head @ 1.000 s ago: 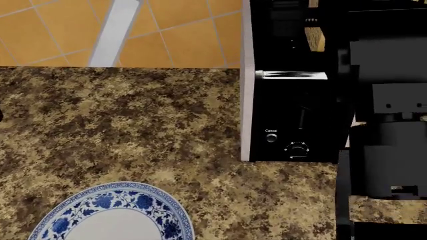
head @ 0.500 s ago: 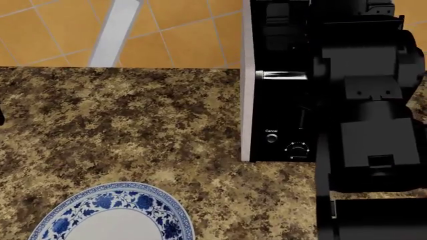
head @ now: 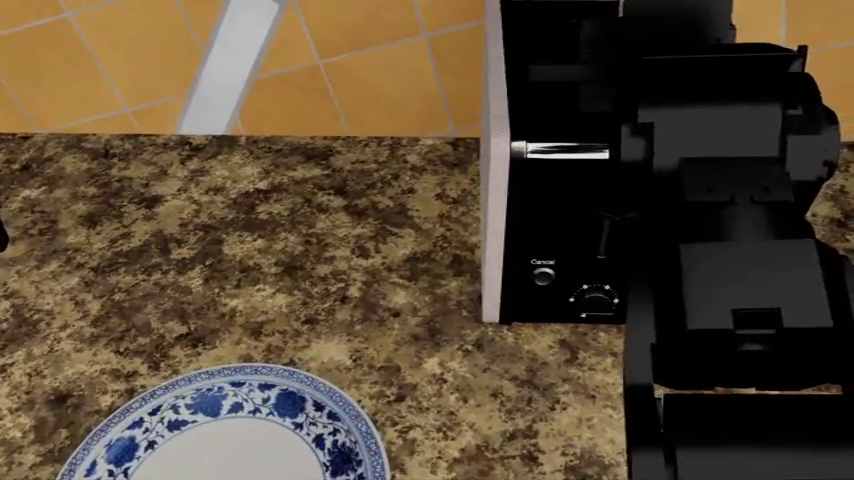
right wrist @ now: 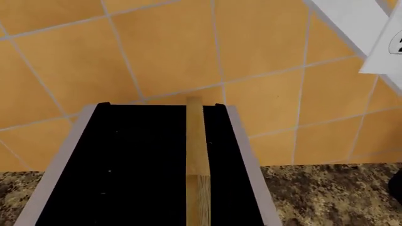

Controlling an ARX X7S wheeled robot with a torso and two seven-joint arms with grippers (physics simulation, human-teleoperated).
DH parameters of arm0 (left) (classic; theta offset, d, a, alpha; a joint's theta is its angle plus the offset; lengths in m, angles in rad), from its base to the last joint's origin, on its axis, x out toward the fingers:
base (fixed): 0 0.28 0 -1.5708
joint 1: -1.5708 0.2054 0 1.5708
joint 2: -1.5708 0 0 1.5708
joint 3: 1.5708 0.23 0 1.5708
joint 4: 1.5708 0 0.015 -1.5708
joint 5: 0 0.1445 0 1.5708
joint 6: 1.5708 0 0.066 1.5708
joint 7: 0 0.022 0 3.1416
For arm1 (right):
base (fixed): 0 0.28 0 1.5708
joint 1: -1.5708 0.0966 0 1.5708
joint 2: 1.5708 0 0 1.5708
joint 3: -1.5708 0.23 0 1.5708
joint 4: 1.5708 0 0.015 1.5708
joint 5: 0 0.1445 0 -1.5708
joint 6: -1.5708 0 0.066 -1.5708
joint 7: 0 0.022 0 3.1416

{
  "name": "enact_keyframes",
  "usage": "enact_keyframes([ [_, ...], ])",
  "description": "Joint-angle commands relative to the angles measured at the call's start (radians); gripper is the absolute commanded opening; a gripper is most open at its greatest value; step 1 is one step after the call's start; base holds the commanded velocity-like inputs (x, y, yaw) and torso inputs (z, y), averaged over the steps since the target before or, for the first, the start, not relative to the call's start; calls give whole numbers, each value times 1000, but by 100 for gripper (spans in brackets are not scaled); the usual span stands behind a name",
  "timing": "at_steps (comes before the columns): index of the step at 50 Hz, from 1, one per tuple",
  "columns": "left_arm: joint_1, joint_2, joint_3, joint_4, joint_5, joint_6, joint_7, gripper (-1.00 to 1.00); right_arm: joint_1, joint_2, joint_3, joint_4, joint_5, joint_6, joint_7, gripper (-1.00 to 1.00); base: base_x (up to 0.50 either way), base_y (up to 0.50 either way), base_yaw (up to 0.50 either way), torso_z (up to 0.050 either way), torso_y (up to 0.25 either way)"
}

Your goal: Place the toasted item on a plate.

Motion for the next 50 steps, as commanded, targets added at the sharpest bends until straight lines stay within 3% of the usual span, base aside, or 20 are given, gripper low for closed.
enact_keyframes([
  [1,-4,-4,1,4,-6,-6,-3,100,16,9,15,4,-35,-15,-11,-100,0,0,0,0,0],
  [15,-5,0,7,2,-12,-4,-8,100,79,24,31,-17,-29,-18,-30,-100,0,0,0,0,0],
  [30,-18,-1,14,-1,-18,-8,-15,100,56,31,27,-193,-16,72,-40,-100,0,0,0,0,1],
  [50,-16,0,38,-25,-15,20,-18,100,-189,59,65,-1079,99,590,-54,-100,0,0,0,0,0],
])
